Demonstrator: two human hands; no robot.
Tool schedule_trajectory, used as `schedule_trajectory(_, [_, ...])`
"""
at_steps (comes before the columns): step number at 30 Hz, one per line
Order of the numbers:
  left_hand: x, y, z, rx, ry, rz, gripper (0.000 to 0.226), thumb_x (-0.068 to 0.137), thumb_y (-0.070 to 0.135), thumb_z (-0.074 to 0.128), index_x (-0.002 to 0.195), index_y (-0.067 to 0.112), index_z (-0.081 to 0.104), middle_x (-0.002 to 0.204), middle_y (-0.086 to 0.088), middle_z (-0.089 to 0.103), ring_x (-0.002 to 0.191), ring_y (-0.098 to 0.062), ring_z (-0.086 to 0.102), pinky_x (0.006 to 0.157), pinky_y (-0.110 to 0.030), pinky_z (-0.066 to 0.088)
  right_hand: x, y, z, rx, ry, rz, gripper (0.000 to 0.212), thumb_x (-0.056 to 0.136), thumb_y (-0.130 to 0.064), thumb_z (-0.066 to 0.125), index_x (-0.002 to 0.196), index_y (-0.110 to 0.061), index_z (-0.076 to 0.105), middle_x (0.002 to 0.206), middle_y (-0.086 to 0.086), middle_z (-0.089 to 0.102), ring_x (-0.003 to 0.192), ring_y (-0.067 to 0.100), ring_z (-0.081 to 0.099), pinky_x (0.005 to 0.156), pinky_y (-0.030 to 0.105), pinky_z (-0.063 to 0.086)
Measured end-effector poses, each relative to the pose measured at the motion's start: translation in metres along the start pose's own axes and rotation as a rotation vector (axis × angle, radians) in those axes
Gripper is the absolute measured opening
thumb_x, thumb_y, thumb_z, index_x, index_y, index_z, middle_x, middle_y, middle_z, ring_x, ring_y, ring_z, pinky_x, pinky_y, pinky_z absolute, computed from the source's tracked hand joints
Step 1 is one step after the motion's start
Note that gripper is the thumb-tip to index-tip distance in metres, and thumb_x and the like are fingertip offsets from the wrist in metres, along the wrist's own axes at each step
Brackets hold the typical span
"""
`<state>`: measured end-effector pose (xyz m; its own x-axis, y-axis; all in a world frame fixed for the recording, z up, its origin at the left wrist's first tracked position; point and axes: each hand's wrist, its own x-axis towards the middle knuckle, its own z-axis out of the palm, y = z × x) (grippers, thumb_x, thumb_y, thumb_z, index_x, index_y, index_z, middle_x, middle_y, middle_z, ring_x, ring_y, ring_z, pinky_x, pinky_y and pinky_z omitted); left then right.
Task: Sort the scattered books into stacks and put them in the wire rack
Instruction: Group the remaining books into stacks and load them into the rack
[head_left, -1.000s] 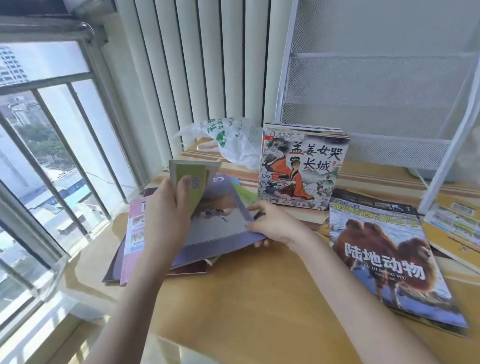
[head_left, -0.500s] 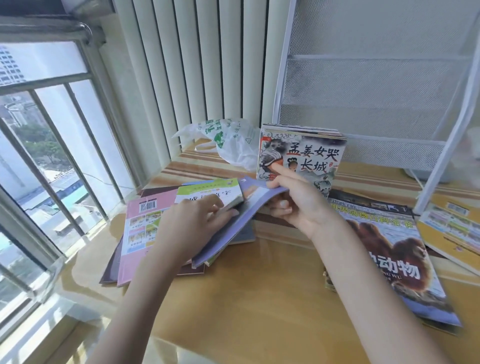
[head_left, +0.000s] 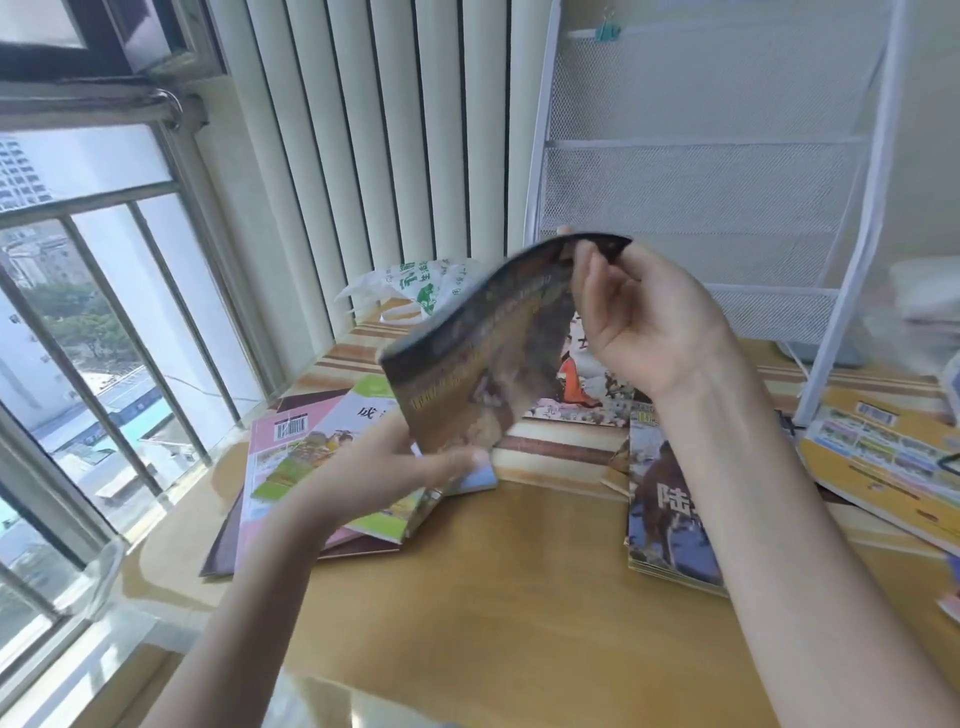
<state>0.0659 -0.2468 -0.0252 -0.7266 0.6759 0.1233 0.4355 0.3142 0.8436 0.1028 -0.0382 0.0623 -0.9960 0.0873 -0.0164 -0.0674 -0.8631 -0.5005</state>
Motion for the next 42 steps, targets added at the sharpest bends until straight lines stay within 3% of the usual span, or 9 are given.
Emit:
schedule_trajectory(5, [0.012, 0.018, 0.013, -0.406, 0.432, 0.054, 0.014, 0.095, 0.017, 0.052, 0.085, 0.022, 0.062, 0.07, 0.009, 0.072, 0.064, -0.01, 0.07, 0.061, -0.025, 0.058, -0.005, -0.01, -0.009, -0.529, 0.096, -0.165, 0.026, 0.096, -0.029, 0.05, 0.092, -0.005, 0.058, 0.059, 0.007, 0.063, 0.047, 0.016, 0.059, 0.039, 0.022, 0.046])
schedule_trajectory(8, [0.024, 0.018, 0.016, -0.508, 0.467, -0.003, 0.002, 0.091, 0.019, 0.06, 0.089, 0.02, 0.061, 0.071, 0.003, 0.073, 0.063, -0.014, 0.07, 0.059, -0.029, 0.059, -0.009, -0.016, -0.039, -1.504, 0.279, -0.325, 0.043, 0.085, -0.051, 0.06, 0.073, -0.01, 0.06, 0.047, -0.001, 0.051, 0.041, 0.012, 0.043, 0.047, 0.021, 0.036])
schedule_trajectory(13, [0.062, 0.021, 0.065, -0.391, 0.446, 0.016, 0.028, 0.082, 0.022, 0.073, 0.1, 0.018, 0.052, 0.092, 0.0, 0.069, 0.076, -0.009, 0.069, 0.064, -0.027, 0.057, -0.025, -0.041, -0.093, -1.839, 0.563, -0.337, 0.049, 0.082, -0.052, 0.062, 0.068, -0.006, 0.057, 0.066, 0.012, 0.058, 0.067, 0.025, 0.055, 0.059, 0.03, 0.038])
schedule_trajectory(16, [0.093, 0.028, 0.107, -0.335, 0.304, -0.009, 0.048, 0.078, 0.029, 0.077, 0.112, 0.015, 0.045, 0.106, -0.005, 0.064, 0.092, -0.016, 0.066, 0.077, -0.036, 0.058, -0.048, -0.068, -0.124, -1.846, 0.786, -0.29, 0.056, 0.084, -0.048, 0.063, 0.093, 0.008, 0.064, 0.101, 0.026, 0.065, 0.09, 0.035, 0.062, 0.079, 0.038, 0.048])
schedule_trajectory(21, [0.141, 0.032, 0.167, -0.032, 0.129, 0.048, 0.064, 0.085, 0.029, 0.069, 0.134, 0.005, 0.036, 0.125, -0.013, 0.055, 0.114, -0.028, 0.055, 0.093, -0.043, 0.049, -0.064, -0.091, -0.184, -1.933, 1.078, -0.108, 0.051, 0.088, -0.046, 0.06, 0.057, -0.015, 0.034, 0.057, 0.006, 0.04, 0.057, 0.024, 0.046, 0.054, 0.03, 0.027])
schedule_trajectory(26, [0.148, 0.013, 0.193, 0.571, -0.137, 0.011, 0.068, 0.097, 0.031, 0.049, 0.15, 0.004, 0.014, 0.15, -0.02, 0.027, 0.139, -0.036, 0.023, 0.113, -0.043, 0.021, -0.066, -0.073, -0.225, -1.935, 1.119, 0.085, 0.057, 0.092, -0.033, 0.058, 0.135, -0.005, 0.033, 0.078, 0.007, 0.055, 0.066, 0.024, 0.055, 0.047, 0.028, 0.033])
schedule_trajectory(30, [0.123, 0.014, 0.175, 0.602, -0.062, 0.106, 0.055, 0.099, 0.015, 0.04, 0.15, 0.011, 0.021, 0.156, -0.009, 0.019, 0.143, -0.027, 0.015, 0.114, -0.038, 0.022, -0.065, -0.068, -0.203, -2.084, 1.175, -0.166, 0.043, 0.094, -0.017, 0.054, 0.132, -0.013, 0.034, 0.064, 0.002, 0.049, 0.05, 0.02, 0.046, 0.043, 0.026, 0.029])
schedule_trajectory(34, [0.081, 0.003, 0.114, 0.711, 0.102, 0.152, 0.038, 0.095, 0.03, 0.05, 0.133, 0.021, 0.052, 0.143, 0.003, 0.044, 0.133, -0.018, 0.035, 0.104, -0.034, 0.036, -0.044, -0.03, -0.141, -1.887, 0.666, -0.547, 0.019, 0.093, -0.018, 0.052, 0.112, -0.018, 0.052, 0.065, -0.001, 0.056, 0.053, 0.015, 0.053, 0.047, 0.026, 0.042])
schedule_trajectory(42, [0.0, -0.059, -0.007, 0.887, -0.175, -0.512, 0.116, 0.065, 0.065, 0.07, 0.147, 0.046, -0.01, 0.159, 0.007, -0.015, 0.144, -0.025, -0.021, 0.111, -0.065, -0.006, 0.035, 0.094, -0.104, -1.046, 0.25, 0.275, 0.029, 0.086, -0.02, 0.062, 0.113, -0.019, 0.051, 0.109, 0.006, 0.053, 0.094, 0.016, 0.054, 0.081, 0.03, 0.05])
